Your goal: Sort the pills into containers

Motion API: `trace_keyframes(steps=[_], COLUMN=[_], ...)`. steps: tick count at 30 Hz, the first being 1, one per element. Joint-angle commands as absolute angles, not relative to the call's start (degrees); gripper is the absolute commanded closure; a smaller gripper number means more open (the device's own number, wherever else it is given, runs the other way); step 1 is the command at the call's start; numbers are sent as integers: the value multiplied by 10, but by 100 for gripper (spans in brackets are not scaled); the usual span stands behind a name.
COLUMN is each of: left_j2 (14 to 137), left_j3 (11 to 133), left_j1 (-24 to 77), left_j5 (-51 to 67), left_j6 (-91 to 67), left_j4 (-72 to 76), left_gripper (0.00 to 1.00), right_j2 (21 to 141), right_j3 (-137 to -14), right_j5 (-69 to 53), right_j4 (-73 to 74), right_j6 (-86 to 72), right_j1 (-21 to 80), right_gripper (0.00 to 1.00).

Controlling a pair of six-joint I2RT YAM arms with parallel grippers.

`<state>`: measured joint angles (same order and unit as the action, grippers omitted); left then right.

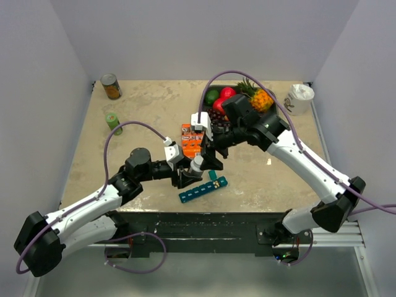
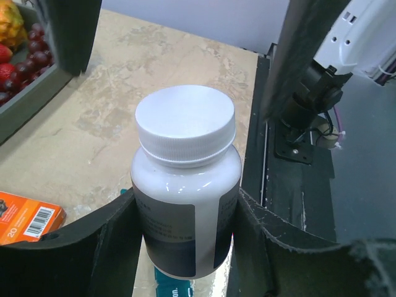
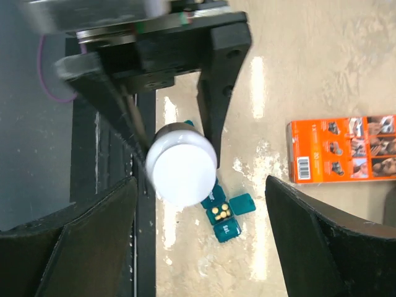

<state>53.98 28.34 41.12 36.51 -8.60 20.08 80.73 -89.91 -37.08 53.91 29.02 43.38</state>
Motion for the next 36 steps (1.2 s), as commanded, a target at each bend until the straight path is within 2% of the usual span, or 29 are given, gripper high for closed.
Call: trace_keyframes(steps=[1,6,9,10,12,13,16,17,20,26,30,36], left_j2=[538,541,541,541,536,534,522,516,499,483,479,475], left_j3=[322,328,330,330,330,330,320,309,289,286,286,287], left_j1=[423,428,428,428,428,428,428,428,428,428,428,428], left_j5=[323,312,309,308,308,308,329,355,410,467,474,454], left_j6=[-67,-62,-58,-56,-53,-49,-48,-49,-67,-80,-83,-79], left_j4=[196,191,186,185,184,184,201,228,282,308,308,302], left_gripper=[100,100,100,100,100,100,100,100,100,100,100,100], right_j2=[823,839,844,845,847,849,859,860,861,890,911,907], right_j3=[-897,-906,-907,-911,-915,-918,-936,-944,-976,-1026,-1049,-1030], right_j5=[-342,-351,-366,-372,-395,-404,-473,-498,-597,-663,-682,-626], right_j4=[481,482,488,492,504,508,548,592,696,807,821,752], right_j6=[208,201,203,206,216,220,274,341,518,691,691,595], right_j1=[432,432,432,432,432,432,432,432,432,433,433,439], right_gripper=[14,17,35,50,64,74,82,85,87,85,85,85])
